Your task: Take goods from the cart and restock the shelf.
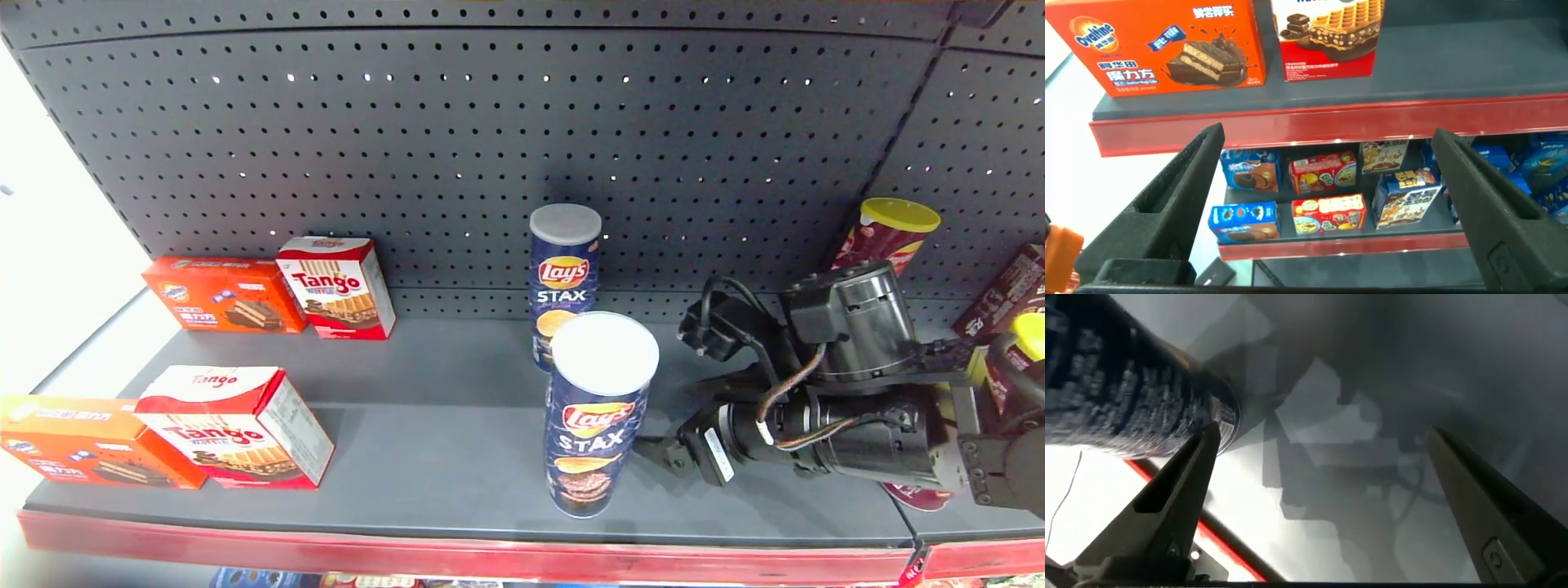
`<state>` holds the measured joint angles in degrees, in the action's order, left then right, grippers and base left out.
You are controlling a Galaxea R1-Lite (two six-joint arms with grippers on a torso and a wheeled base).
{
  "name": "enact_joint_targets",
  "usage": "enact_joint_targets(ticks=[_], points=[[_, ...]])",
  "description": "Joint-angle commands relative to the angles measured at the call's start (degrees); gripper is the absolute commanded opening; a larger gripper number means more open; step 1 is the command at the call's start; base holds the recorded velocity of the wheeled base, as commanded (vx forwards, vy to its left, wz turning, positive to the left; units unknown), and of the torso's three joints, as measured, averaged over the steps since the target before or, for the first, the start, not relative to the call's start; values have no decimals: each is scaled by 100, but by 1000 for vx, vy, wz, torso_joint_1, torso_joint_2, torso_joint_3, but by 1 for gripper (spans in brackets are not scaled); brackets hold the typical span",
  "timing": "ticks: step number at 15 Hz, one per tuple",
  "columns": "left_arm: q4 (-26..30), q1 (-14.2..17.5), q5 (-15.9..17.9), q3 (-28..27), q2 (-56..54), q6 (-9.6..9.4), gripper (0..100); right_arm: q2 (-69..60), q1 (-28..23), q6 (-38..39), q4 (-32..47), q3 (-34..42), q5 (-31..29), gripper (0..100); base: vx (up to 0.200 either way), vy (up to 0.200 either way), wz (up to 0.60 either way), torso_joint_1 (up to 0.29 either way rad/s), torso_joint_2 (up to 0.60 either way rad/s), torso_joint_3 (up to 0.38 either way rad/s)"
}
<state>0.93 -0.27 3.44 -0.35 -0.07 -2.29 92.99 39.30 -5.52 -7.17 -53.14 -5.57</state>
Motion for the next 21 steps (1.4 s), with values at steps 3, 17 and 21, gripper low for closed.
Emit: enact_joint_targets(ticks=[3, 17, 21], points=[[4, 0, -1, 0, 7, -8, 100, 255, 122, -1, -13, -153, 3, 100, 0, 0, 0, 0, 0, 0], [4, 0, -1, 0, 7, -8, 100, 299, 139, -1, -21, -223, 21, 100, 0, 0, 0, 0, 0, 0], [4, 0, -1, 0, 7, 1, 100, 220, 139, -1, -30, -206, 30, 100, 0, 0, 0, 0, 0, 0]])
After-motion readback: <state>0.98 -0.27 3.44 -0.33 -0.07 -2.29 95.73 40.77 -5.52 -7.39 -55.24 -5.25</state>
